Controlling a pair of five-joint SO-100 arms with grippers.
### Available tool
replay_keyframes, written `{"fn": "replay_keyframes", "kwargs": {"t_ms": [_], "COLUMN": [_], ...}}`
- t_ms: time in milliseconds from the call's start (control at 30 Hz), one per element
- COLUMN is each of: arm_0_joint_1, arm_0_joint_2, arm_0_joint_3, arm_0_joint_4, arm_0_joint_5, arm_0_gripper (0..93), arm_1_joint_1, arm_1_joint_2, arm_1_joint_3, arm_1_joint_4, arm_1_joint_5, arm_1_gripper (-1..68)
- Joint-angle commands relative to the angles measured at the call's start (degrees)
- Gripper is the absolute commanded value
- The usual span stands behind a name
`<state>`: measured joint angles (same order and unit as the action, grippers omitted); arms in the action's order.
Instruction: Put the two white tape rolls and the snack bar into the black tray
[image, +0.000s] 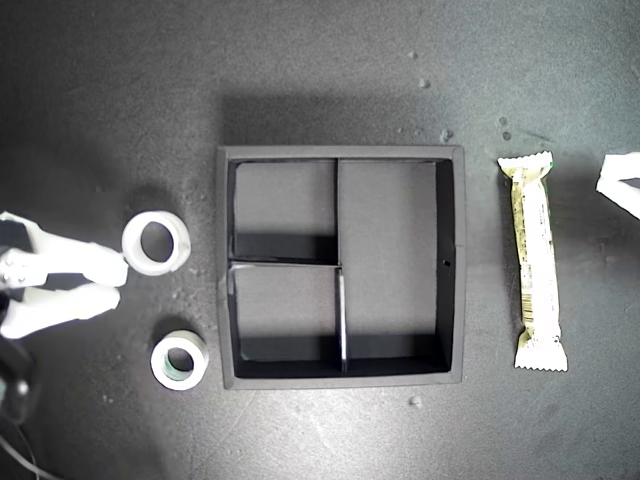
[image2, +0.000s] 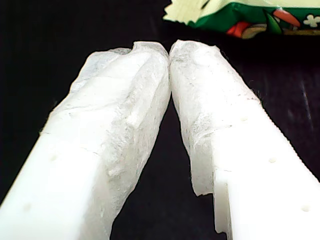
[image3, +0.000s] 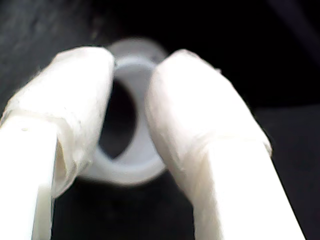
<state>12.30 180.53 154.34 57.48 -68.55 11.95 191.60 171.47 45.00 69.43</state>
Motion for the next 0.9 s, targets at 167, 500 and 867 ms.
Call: {"fn": "replay_keyframes", "kwargs": {"t_ms": [167, 500, 867], "arm_0_joint_1": [-1.0, -2.9, -4.3], "arm_0_joint_2": [-41.7, -54.1, -67.2], "arm_0_joint_3": [-19.3, -20.6, -25.5], "arm_0_joint_4": [-3.8, -5.7, -5.7], "arm_0_joint_5": [3.8, 1.6, 0.9], "arm_0_gripper": [10.5, 11.8, 11.9], "arm_1_joint_1": [-7.6, -13.1, -16.3], "arm_1_joint_2": [-0.4, -0.4, -0.4], "arm_1_joint_3": [-9.8, -9.3, -9.4], "arm_1_joint_4": [-0.1, -0.5, -1.4], "arm_1_joint_5": [-8.9, -9.9, -12.0], "arm_1_gripper": [6.3, 15.4, 22.2]}}
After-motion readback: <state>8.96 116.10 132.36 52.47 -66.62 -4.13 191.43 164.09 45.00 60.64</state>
